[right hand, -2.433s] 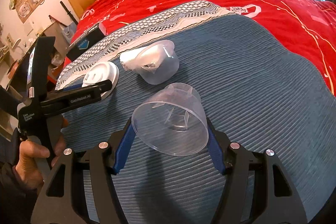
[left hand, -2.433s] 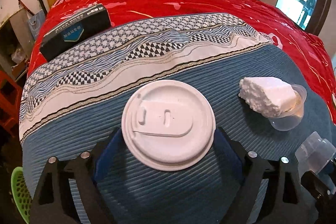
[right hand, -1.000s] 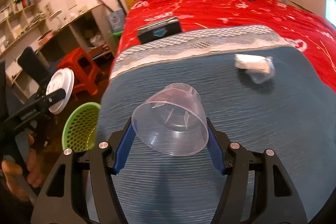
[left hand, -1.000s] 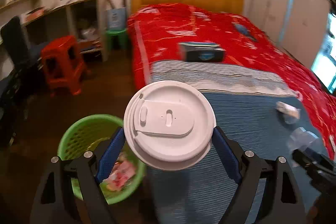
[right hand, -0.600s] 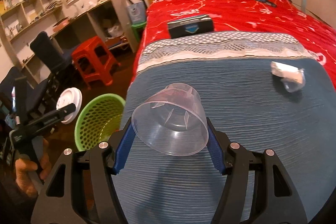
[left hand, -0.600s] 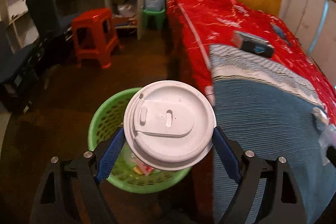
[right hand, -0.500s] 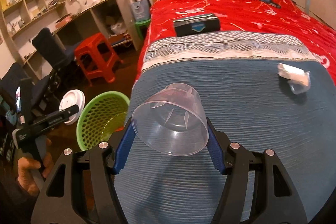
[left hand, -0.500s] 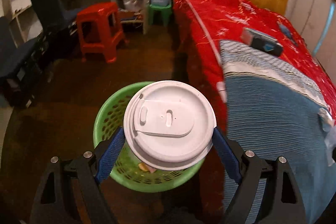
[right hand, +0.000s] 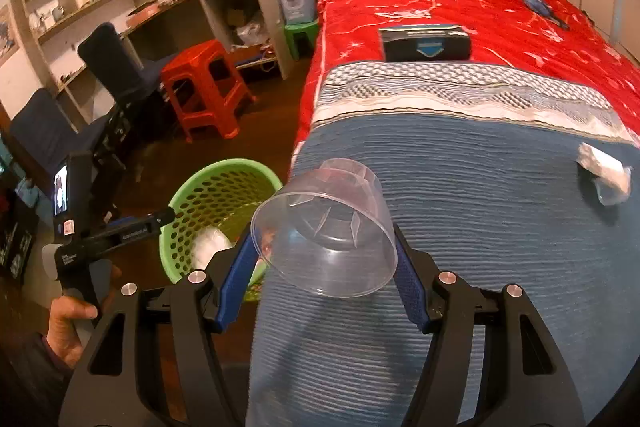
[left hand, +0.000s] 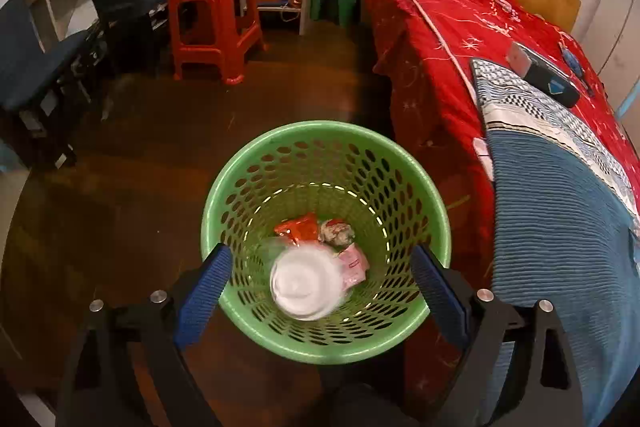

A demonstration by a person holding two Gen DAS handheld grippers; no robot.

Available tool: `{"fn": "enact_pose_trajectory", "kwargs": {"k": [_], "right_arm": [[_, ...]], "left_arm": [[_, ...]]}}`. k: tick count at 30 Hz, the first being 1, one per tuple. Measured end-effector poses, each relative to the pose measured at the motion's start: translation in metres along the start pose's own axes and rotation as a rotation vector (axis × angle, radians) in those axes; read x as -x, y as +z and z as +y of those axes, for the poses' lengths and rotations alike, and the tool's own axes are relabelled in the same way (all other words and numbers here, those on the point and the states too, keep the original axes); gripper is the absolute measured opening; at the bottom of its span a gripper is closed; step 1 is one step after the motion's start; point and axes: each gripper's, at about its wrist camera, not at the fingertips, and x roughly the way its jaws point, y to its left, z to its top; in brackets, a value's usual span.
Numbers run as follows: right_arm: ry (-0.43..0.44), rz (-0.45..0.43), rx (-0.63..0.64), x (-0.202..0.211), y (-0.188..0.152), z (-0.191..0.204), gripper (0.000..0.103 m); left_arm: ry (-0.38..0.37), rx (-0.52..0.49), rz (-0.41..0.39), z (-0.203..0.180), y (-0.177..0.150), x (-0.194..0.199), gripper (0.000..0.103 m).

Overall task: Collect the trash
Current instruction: 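Drop the white lid into the basket with the left tool while the right tool holds the cup, then open the right tool over the green basket to drop the clear plastic cup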

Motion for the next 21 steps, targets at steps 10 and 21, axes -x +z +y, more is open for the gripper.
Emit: {"fn": "enact_pose_trajectory", "kwargs": {"k": [10, 21], "right_arm": [[0.073, 0.044, 0.088, -0.03, 0.01, 0.042, 0.064], [0.161, 0.138, 0.137, -0.082, 0.019, 0.099, 0.064]], "left_arm": [[0.007, 0.06, -0.018, 0.034, -0.015, 0.018, 0.088], [0.042, 0.134, -0.038, 0.074, -0.03, 0.038, 0.088]]}}
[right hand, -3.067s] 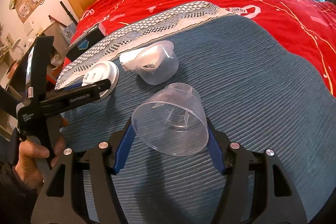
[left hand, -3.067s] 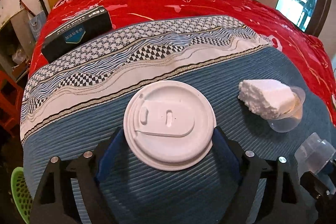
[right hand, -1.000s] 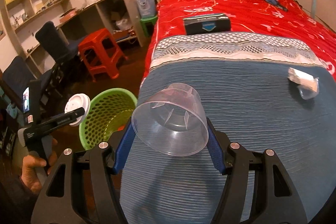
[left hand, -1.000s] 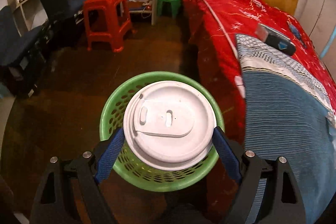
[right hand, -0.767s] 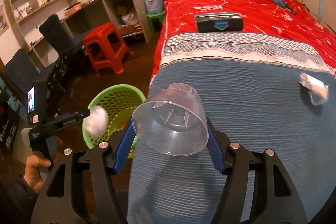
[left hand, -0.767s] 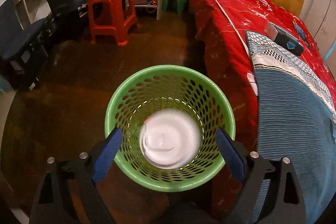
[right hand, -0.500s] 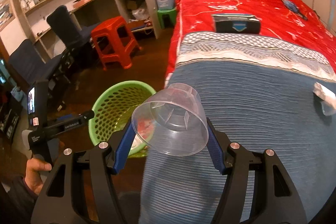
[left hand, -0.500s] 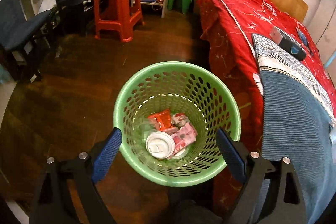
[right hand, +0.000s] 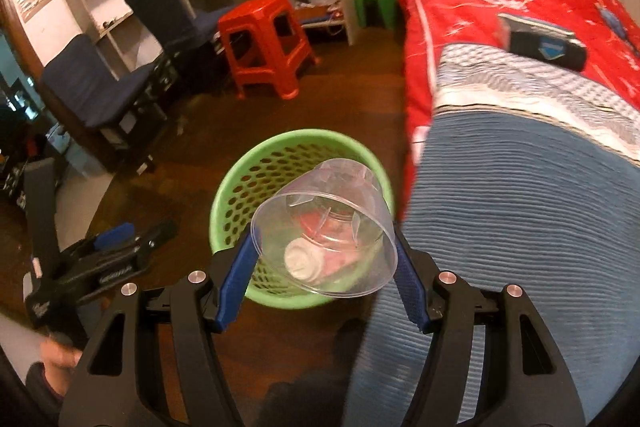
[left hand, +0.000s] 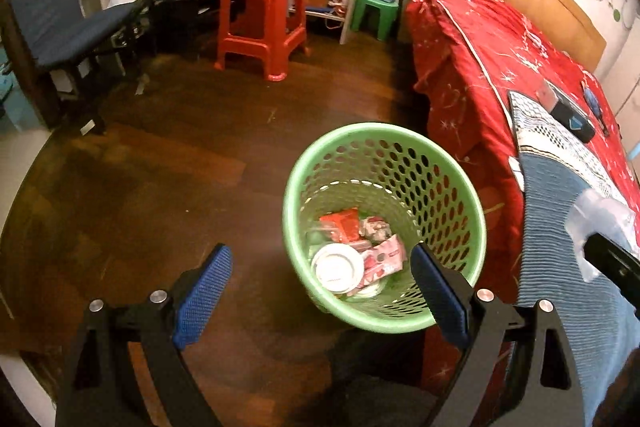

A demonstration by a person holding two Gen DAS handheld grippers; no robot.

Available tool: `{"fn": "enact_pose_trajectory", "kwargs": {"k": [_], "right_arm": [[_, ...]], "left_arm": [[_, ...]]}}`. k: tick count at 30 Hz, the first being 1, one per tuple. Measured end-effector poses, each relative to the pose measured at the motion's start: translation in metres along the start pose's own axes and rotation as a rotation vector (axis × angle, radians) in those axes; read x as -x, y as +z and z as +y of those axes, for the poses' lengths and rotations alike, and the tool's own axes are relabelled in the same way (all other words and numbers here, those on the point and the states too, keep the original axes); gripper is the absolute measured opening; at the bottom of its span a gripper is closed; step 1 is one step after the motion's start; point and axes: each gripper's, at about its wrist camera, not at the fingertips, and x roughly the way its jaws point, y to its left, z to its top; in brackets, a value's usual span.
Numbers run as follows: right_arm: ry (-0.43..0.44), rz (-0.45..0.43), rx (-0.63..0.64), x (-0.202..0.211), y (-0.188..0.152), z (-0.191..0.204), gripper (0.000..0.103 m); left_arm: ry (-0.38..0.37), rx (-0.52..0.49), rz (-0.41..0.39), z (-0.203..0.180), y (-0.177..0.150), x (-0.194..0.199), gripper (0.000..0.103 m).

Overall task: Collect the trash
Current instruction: 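Open the right tool over the green basket to drop the clear plastic cup, then grasp the clear cup holding white foam with the right tool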

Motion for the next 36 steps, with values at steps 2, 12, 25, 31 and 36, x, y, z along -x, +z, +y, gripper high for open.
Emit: {"fn": "enact_pose_trajectory", "kwargs": {"k": [2, 12, 25, 31, 36], "right_arm": [[0.019, 0.017, -0.006, -0.011, 0.005, 0.008, 0.064], [0.034, 0.02, 0.025, -0.027, 0.017, 0.034, 0.081], [-0.094, -0.069, -0.024, 0.039, -0.01, -0.031, 0.094], [-0.191, -0.107, -0.085, 0.075, -0.029, -0.086, 0.096], [-0.276, -0.132, -0.167, 0.104, -0.045, -0.141, 0.096]], "left_arm": [[0.004, 0.015, -0.001, 0.007, -0.001, 0.002, 0.088], [-0.008, 0.059, 0.021, 0.019, -0.009, -0.001, 0.088], [-0.044, -0.011, -0.023, -0.031, -0.013, 0.021, 0.095], [-0.082, -0.069, -0.018, -0.07, -0.016, 0.027, 0.095], [-0.101, -0.117, -0.009, -0.1, -0.02, 0.029, 0.095]]}}
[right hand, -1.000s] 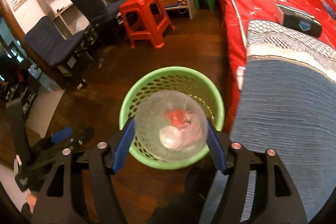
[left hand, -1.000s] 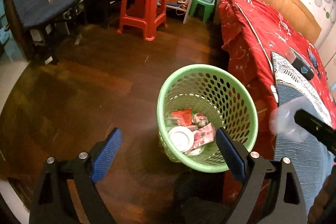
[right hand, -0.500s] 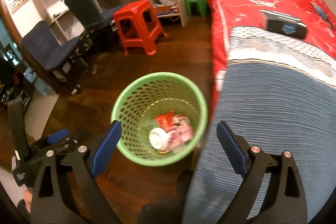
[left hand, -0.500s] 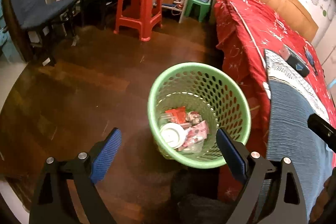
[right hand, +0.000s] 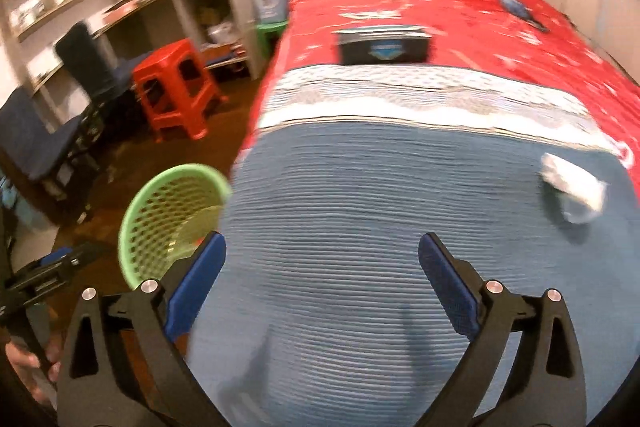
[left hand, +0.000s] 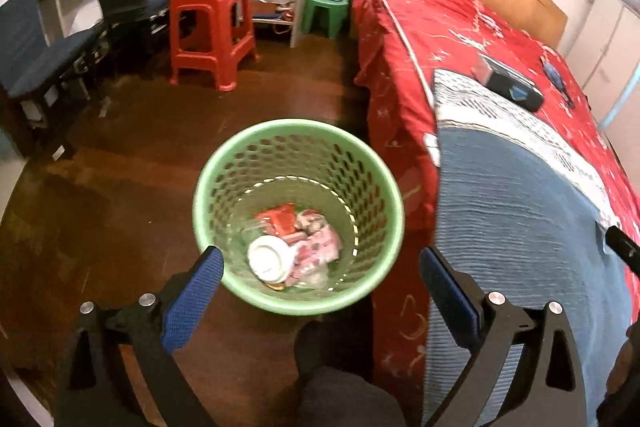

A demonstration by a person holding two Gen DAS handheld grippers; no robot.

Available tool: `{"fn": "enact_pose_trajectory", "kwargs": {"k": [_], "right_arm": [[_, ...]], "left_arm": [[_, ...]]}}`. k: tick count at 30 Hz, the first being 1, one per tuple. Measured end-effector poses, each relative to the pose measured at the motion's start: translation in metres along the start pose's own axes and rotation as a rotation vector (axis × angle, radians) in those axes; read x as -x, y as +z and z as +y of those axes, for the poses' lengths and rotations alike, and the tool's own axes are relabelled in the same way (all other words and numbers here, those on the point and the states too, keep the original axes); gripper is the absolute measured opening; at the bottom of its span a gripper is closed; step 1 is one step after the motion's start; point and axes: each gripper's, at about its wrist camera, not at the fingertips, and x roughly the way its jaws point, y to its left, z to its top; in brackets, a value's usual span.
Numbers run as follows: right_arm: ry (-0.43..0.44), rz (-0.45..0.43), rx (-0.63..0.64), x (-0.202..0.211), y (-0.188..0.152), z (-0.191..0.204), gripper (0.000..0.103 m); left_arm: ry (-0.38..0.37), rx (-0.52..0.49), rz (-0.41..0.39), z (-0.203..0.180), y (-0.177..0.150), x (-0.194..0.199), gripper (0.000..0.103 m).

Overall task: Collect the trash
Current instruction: 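Grasp the clear cup holding white foam with the right tool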

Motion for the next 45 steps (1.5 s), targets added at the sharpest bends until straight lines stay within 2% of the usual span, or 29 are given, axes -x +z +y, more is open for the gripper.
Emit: {"fn": "enact_pose_trajectory", "kwargs": {"k": [7, 14, 20, 28, 37, 45], "right_arm": [[-0.131, -0.061, -0.137, 0.021, -0.009, -0.095, 0.096], [-0.239, -0.088, -0.193, 0.025, -0.018, -0.164, 0.096], [-0.282, -0.076, -0.222, 0.019, -0.025, -0.207, 0.096], [-0.286, -0.033, -0.19, 0.001, -0.024, -0.227, 0.096], [-0.26, 0.003, -0.156, -0.017, -0.014, -0.23, 0.092], [-0.211, 0.034, -0.19, -0.029, -0.01, -0.239, 0.075]], "left_arm": [[-0.033, -0.039, 0.014, -0.043, 0.002, -0.003, 0.095], [-0.068, -0.089, 0.02, -0.093, 0.002, -0.009, 0.095], [-0.1, -0.132, 0.031, -0.133, 0.004, -0.013, 0.095], [-0.126, -0.175, 0.012, -0.177, 0.011, -0.014, 0.095], [-0.141, -0.178, -0.001, -0.197, 0.016, -0.013, 0.095], [-0.163, -0.191, -0.006, -0.217, 0.021, -0.014, 0.095]]}}
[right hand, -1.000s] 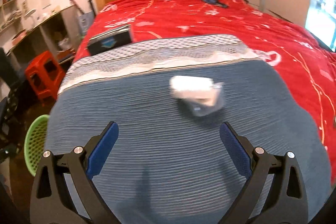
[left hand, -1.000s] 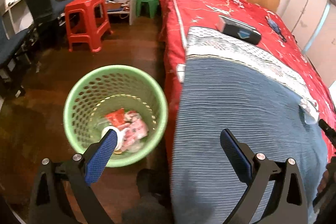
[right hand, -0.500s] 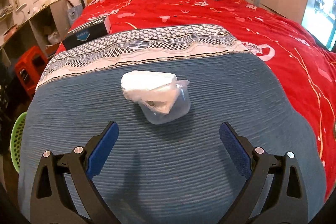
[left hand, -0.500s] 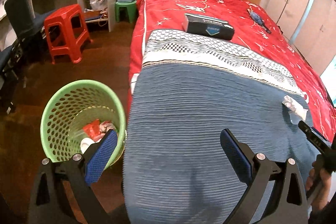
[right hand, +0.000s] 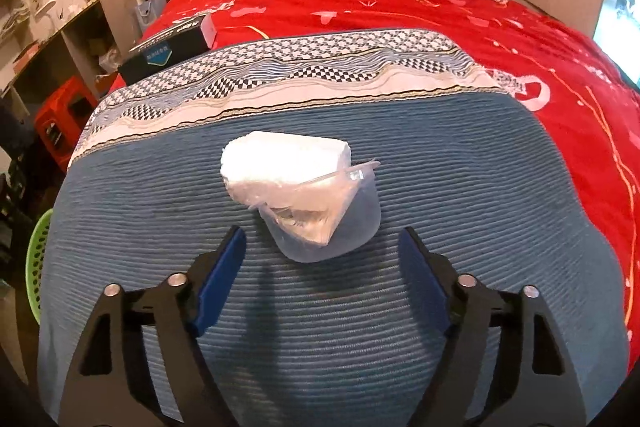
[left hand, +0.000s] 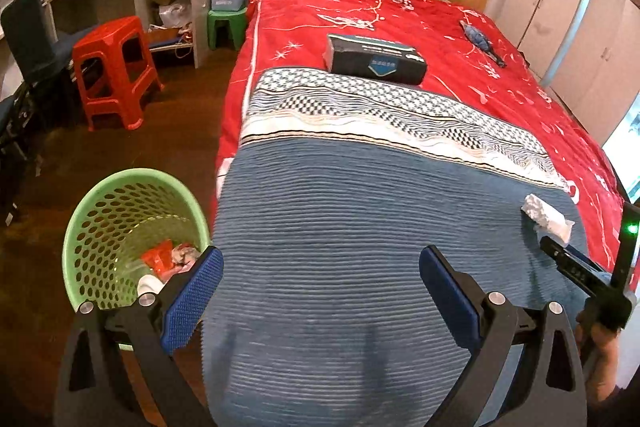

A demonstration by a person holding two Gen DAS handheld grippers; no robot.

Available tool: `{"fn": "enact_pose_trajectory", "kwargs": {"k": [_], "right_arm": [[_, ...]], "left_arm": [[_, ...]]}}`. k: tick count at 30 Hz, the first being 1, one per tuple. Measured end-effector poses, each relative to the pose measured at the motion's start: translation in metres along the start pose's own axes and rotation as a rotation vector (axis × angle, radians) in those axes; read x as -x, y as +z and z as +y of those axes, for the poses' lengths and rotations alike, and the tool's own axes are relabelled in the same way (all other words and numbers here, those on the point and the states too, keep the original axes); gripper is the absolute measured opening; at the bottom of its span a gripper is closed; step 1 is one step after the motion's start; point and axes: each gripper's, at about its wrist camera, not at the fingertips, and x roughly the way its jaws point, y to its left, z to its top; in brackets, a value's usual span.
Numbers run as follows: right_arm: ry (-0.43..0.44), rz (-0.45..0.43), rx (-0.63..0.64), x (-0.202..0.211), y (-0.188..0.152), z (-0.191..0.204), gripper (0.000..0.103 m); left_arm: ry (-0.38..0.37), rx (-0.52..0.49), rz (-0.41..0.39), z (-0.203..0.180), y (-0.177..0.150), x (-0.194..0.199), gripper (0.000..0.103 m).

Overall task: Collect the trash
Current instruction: 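Grasp the clear cup holding white foam with the right tool, then grasp the white foam block with the left tool while the right tool holds the clear cup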

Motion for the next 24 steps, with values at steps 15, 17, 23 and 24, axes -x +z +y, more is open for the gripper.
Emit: {"fn": "enact_pose_trajectory", "kwargs": {"k": [15, 17, 23, 24], "right_arm": [[0.022, 0.007, 0.014, 0.002, -0.003, -0.006, 0.059], [0.024, 0.011, 0.011, 0.005, -0.005, -0.009, 0.059], [0.013, 0.006, 0.021, 0.02, -0.016, -0.022, 0.059], [0.01, 0.002, 0.02, 0.023, -0.018, -0.025, 0.059]], "left_arm": [[-0.095, -0.121, -0.004, -0.086, 0.012, -0.025, 0.095], [-0.119, -0.137, -0.014, -0.103, 0.012, -0.027, 0.095], [-0.146, -0.221, -0.055, -0.156, 0.006, -0.033, 0.095], [-0.151, -0.233, -0.062, -0.164, 0.005, -0.034, 0.095]]}}
